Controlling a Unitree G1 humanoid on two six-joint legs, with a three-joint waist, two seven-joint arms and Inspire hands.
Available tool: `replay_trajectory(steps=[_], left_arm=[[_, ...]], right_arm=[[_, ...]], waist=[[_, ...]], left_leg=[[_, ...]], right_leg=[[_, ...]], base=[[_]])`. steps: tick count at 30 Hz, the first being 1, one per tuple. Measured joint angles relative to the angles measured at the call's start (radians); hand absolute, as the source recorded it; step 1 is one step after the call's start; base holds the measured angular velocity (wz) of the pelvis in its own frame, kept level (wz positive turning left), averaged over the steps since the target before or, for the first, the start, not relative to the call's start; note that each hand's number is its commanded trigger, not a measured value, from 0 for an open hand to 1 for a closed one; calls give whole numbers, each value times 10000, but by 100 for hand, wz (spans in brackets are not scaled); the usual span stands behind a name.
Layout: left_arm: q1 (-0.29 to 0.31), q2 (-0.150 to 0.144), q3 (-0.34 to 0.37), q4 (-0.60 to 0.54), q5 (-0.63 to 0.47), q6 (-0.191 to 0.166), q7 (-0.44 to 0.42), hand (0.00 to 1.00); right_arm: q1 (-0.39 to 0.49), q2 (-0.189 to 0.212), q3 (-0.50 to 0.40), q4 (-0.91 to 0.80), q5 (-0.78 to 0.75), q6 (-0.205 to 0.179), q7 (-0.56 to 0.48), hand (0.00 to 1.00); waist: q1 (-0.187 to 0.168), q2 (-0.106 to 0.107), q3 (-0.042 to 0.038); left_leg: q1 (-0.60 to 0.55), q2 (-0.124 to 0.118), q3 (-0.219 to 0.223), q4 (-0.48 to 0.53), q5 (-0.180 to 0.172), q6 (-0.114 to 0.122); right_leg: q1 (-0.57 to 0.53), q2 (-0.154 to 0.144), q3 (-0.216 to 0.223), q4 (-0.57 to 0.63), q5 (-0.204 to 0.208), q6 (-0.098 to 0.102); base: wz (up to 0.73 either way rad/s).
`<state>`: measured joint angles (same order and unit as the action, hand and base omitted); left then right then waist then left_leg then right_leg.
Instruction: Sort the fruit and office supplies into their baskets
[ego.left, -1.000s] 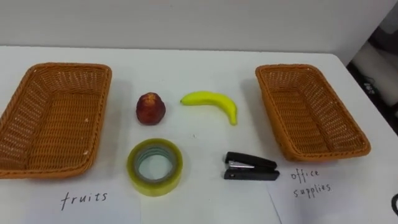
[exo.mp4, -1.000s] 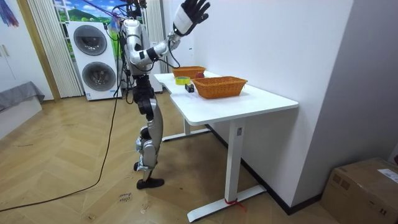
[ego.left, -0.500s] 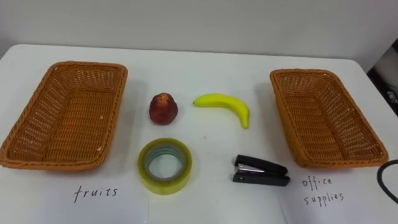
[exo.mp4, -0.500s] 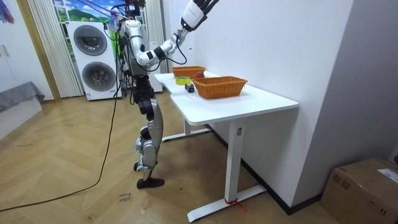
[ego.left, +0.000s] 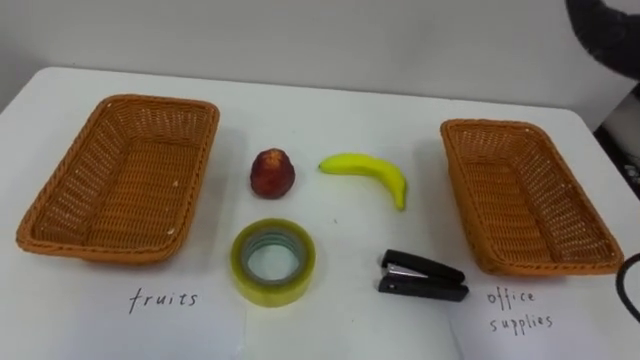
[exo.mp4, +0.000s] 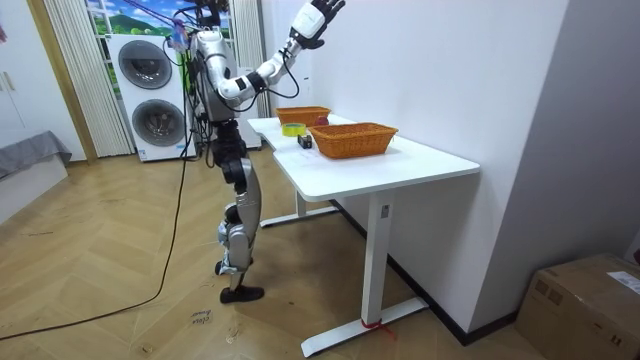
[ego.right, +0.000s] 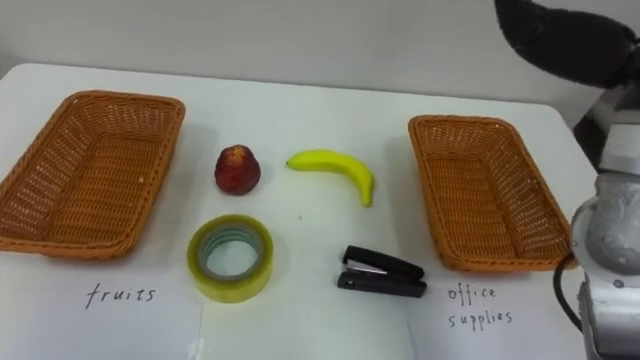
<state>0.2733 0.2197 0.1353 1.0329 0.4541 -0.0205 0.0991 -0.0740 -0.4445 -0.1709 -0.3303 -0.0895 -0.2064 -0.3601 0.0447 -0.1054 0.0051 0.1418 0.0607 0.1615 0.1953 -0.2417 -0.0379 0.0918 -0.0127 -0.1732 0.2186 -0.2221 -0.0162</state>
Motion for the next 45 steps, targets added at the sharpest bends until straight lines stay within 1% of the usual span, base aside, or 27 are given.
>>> replay_trajectory(steps=[4, 5, 7, 9, 11, 13, 18, 20, 23, 24, 27, 29, 30, 31, 34, 37, 40, 45], left_arm=[[-146, 56, 1, -2, 1, 0, -103, 0], [-133, 85, -1, -4, 0, 1, -108, 0], [-146, 103, -6, -16, 1, 2, -108, 0], [-153, 132, -37, -14, 4, 5, -109, 0], [-137, 180, -103, -10, 5, 26, -110, 0], [-153, 224, -189, -11, 121, 101, -136, 0], [-167, 257, -264, -11, 312, 172, -212, 0], [-181, 259, -411, -24, 405, 190, -222, 0], [-204, 263, -413, -25, 506, 193, -230, 0], [-202, 264, -414, -24, 515, 193, -234, 0], [-203, 277, -414, -26, 510, 200, -332, 0], [-193, 296, -412, -64, 511, 204, -472, 0], [-195, 298, -412, -114, 511, 217, -511, 0], [-197, 318, -413, -255, 507, 221, -607, 0], [-210, 380, -413, -477, 495, 217, -735, 0], [-203, 388, -389, -627, 510, 218, -851, 0], [-207, 423, -391, -723, 509, 219, -1004, 0], [-206, 494, -396, -704, 499, 220, -1157, 0]], right_arm=[[-2, -214, 244, 113, -78, 5, 732, 0], [-1, -322, 379, 199, -85, 28, 985, 0], [-4, -384, 455, 351, -163, 125, 1402, 0], [-4, -385, 551, 526, -204, 251, 1759, 0], [-4, -388, 692, 559, -223, 464, 2324, 0], [-4, -389, 704, 577, -369, 553, 2651, 0], [-2, -389, 724, 811, -494, 596, 3188, 0], [-2, -390, 732, 814, -485, 681, 3420, 0], [-2, -391, 749, 816, -512, 770, 3719, 0], [-2, -391, 754, 817, -540, 771, 3781, 0], [-2, -396, 831, 884, -624, 778, 4166, 0], [3, -425, 1110, 947, -644, 954, 4496, 0], [13, -431, 1171, 979, -645, 970, 4615, 0], [19, -437, 1300, 1120, -654, 989, 4869, 0], [20, -440, 1596, 1352, -788, 1222, 5566, 0], [71, -465, 1617, 1377, -784, 1244, 6089, 0], [98, -522, 1626, 1494, -880, 1368, 6425, 0], [231, -722, 1789, 1833, -1254, 1461, 6921, 0]], waist=[[132, 15, 12], [121, 22, 17], [126, 39, 27], [111, 54, 35], [84, 74, 43], [65, 75, 33], [81, 36, 2], [81, 26, -4], [87, -2, -24], [89, 22, -8], [68, 11, -6], [117, 4, -6], [115, -3, -6], [107, -21, -6], [132, -43, -17], [176, -47, -19], [202, -59, -25], [184, -76, -25]], left_leg=[[42, -2, -11, -2, 0, 0], [43, 1, -10, -2, 0, 0], [37, 3, -9, -2, 0, 0], [30, 3, -8, -2, 0, 1], [-28, 3, -7, -3, -1, 1], [-82, 2, -8, 0, 0, 2], [-84, 1, -8, 5, 2, 5], [-85, 2, -6, 2, 2, 5], [-76, 3, -3, 1, 2, 4], [-72, 3, -2, 2, 2, 5], [-9, 2, -3, 2, 2, 5], [27, 4, -16, 4, 2, 5], [28, 4, -24, 8, 2, 5], [6, 4, -39, 22, 2, 5], [7, 3, -95, 35, 1, 5], [-10, 2, -111, 35, 1, 6], [-12, 2, -121, 39, 1, 7], [-9, -3, -149, 45, 1, 7]], right_leg=[[76, -6, -18, 3, 40, 12], [75, -3, -20, 3, 40, 12], [70, -2, -30, 4, 40, 12], [68, -4, -31, 10, 40, 12], [19, -5, -31, 13, 40, 12], [-51, -3, -10, 22, 43, 7], [-31, 2, 6, 19, 44, 6], [0, 3, 15, 20, 46, 5], [8, 6, 31, 21, 47, 5], [19, 4, 23, 20, 48, 5], [92, -2, -7, 13, 52, 9], [138, 1, -4, 14, 52, 9], [133, -1, -10, 14, 52, 9], [122, -2, -20, 17, 54, 5], [103, -8, -66, 21, 58, 3], [83, -5, -66, 18, 58, 3], [71, -6, -61, 14, 57, 2], [76, -7, -53, 2, 57, 3]], base=[[0], [0], [0], [0], [0], [0], [0], [0], [0], [0], [0], [0], [0], [5], [5], [1], [0], [0]])
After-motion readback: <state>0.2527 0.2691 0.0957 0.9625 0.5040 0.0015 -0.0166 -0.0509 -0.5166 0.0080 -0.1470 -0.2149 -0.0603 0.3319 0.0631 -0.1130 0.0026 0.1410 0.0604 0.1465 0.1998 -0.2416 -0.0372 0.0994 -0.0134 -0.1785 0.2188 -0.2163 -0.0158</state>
